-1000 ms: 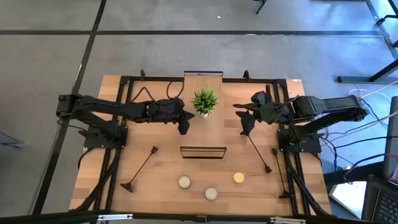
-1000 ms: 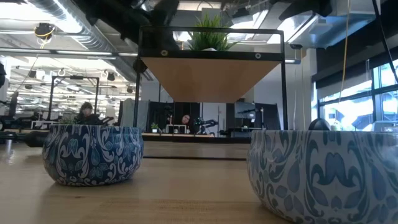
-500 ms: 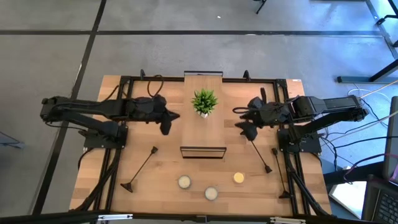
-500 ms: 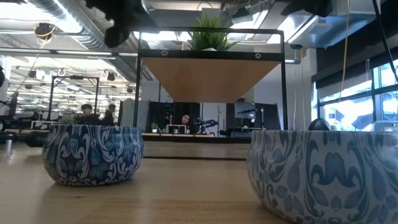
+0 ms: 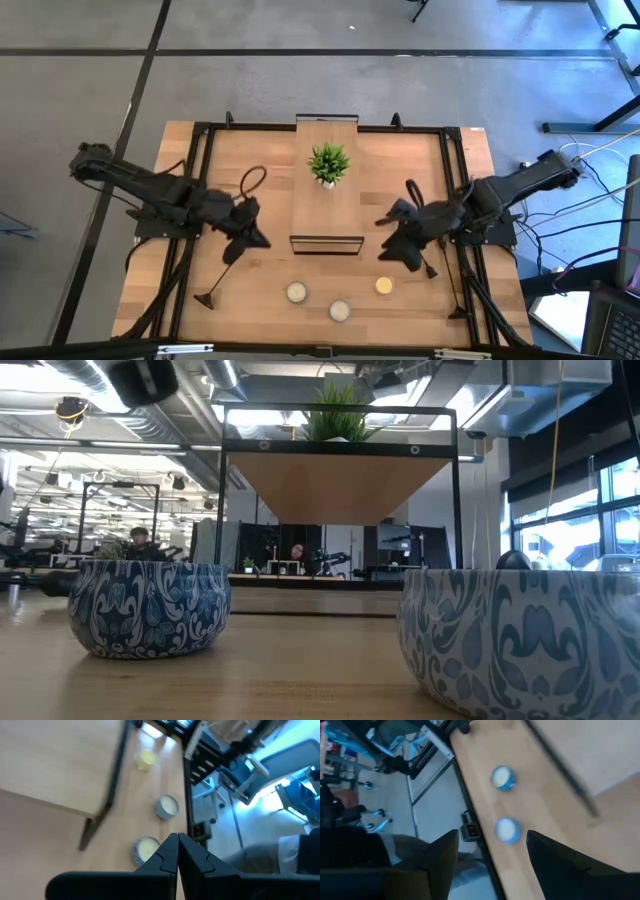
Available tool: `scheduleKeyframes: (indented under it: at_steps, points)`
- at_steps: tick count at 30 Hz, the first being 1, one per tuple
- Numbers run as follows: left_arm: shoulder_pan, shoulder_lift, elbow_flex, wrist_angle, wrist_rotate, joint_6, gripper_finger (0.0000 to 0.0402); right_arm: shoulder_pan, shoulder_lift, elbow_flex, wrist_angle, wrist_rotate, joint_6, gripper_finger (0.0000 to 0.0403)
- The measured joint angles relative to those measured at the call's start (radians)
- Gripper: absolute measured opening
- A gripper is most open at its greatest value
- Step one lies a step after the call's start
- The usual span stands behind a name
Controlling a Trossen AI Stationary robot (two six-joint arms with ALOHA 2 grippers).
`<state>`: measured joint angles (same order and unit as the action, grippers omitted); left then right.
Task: Pick & Place candle stick holders
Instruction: Put the middle candle holder on the shelf
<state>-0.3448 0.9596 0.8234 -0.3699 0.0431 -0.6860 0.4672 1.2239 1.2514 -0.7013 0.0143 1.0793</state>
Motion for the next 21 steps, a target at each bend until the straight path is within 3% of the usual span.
scheduleKeyframes:
  at_steps: [12,17,21]
  points:
    - [-0.329,0.001,0.000,-0.001,-0.331,-0.151,0.0002,0.079,0.174,0.000,-0.049,-0.005,0.261,0.0238]
    - [-0.410,0.008,0.000,-0.002,-0.479,-0.190,0.0002,0.079,0.218,0.000,-0.246,-0.089,0.399,0.0238]
    - [-0.443,0.029,0.000,-0.001,-0.523,-0.202,0.0002,0.101,0.225,0.000,-0.453,-0.119,0.540,0.0238]
